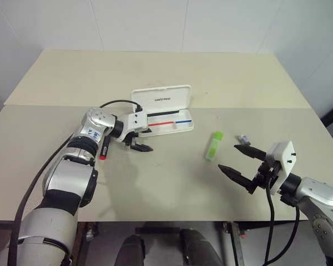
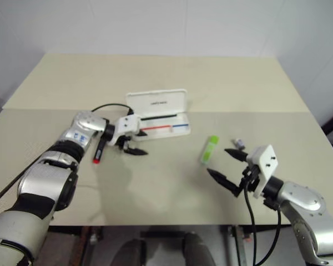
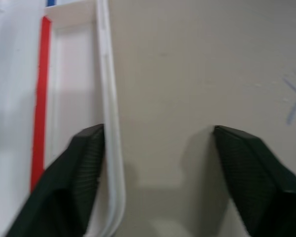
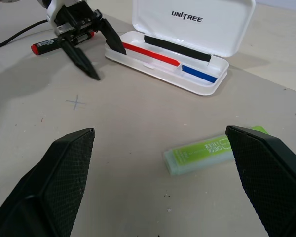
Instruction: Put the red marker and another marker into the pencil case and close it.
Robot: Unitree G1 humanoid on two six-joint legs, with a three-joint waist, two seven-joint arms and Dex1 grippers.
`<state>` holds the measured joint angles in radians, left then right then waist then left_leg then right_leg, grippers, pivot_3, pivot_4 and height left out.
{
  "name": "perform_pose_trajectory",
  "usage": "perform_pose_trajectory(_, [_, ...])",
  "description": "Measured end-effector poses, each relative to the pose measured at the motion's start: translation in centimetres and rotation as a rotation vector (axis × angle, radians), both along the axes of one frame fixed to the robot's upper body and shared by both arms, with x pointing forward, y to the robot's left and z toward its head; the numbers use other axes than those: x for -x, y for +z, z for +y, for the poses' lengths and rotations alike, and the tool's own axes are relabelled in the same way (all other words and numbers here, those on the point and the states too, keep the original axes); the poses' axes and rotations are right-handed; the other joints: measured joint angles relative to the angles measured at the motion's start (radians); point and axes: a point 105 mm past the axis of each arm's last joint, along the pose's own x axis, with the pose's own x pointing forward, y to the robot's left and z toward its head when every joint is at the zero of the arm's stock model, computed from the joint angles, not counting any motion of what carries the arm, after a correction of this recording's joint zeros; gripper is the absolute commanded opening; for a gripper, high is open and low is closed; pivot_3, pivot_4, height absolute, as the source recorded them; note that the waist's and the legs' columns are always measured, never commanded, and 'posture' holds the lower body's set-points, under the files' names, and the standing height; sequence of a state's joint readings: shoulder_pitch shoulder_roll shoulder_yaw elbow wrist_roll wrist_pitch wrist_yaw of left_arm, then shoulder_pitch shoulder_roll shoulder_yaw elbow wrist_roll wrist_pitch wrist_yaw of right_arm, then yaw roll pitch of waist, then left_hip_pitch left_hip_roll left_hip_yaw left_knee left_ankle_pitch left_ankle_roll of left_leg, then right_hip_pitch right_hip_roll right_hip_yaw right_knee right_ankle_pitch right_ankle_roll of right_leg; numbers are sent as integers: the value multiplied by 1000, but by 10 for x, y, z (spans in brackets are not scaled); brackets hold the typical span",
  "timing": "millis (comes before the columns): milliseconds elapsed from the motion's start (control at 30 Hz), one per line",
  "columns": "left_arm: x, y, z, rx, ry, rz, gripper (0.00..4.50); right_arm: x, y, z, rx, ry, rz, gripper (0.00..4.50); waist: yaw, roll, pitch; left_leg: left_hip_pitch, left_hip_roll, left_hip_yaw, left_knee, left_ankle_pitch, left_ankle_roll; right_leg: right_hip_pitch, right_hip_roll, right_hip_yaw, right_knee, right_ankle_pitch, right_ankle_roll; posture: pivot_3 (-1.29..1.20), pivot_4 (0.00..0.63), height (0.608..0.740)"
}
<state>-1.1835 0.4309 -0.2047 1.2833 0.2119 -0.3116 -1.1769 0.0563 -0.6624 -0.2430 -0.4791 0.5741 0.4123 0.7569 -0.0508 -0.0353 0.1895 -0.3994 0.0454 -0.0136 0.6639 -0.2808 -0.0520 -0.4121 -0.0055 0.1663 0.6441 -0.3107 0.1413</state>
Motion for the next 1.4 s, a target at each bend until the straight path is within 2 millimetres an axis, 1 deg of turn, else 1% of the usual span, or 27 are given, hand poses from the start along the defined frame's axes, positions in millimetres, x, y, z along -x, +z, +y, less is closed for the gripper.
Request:
perform_pose_trajectory(233, [-6, 5, 2, 2, 59, 1, 47, 0, 1, 1, -2, 2, -4, 4500, -3, 0, 0, 0, 0, -1, -1, 0, 0, 0, 0, 0, -1, 0, 0, 0, 150, 740])
perform_pose_trajectory(367, [-6, 7, 2, 10, 49, 4, 16, 0, 2, 1, -3, 5, -8, 4500, -2, 0, 0, -1, 0, -1, -1, 0, 0, 0, 0, 0, -1, -1, 0, 0, 150, 740])
perform_pose_trajectory(567, [3, 11, 3, -3, -42, 3, 16, -1, 7, 3, 5, 27, -24, 4500, -2, 0, 0, -1, 0, -1, -1, 0, 0, 0, 0, 0, 0, -1, 0, 0, 150, 740])
perform_pose_trajectory(733, [18, 12, 7, -22, -182, -42, 16, -3, 10, 3, 9, 37, -31, 4500, -2, 0, 0, -1, 0, -1, -1, 0, 0, 0, 0, 0, 0, -1, 0, 0, 150, 740])
perform_pose_trajectory(867, [33, 1, 7, -19, -241, -66, 16, -4, 10, 2, 9, 43, -30, 4500, -1, 0, 0, -1, 0, -1, -1, 0, 0, 0, 0, 0, 1, -1, 0, 0, 150, 740])
perform_pose_trajectory(900, [37, -2, 8, -18, -246, -64, 16, -5, 12, 2, 9, 46, -34, 4500, -1, 0, 0, -1, 0, -1, 0, 0, 0, 0, -1, 0, 1, -1, 0, 0, 150, 740])
perform_pose_trajectory(967, [50, -7, 11, -21, -258, -83, 16, -7, 14, 3, 9, 51, -41, 4500, -6, 0, 0, 0, 0, 0, -1, 0, 0, 0, -1, 1, 2, -1, 0, 0, 150, 740])
perform_pose_trajectory(1067, [66, -12, 11, -13, -243, -104, 16, -9, 12, 0, 7, 50, -28, 4500, -4, 0, 0, 1, 1, -1, -1, 0, 0, 0, -1, 0, 2, -1, -1, 0, 150, 740])
perform_pose_trajectory(1233, [83, -15, 11, -21, -201, -110, 16, -13, 17, 3, 7, 69, -45, 4500, -4, 0, 0, 2, 1, 0, 0, 0, 0, 2, -1, 0, 3, -1, -1, 0, 150, 740])
perform_pose_trajectory(1400, [94, -11, 11, -24, -175, -111, 16, -14, 15, 2, 5, 75, -31, 4500, -5, 0, 0, 4, 1, 0, 0, 0, 0, 3, -1, 0, 3, -1, -1, 0, 150, 740])
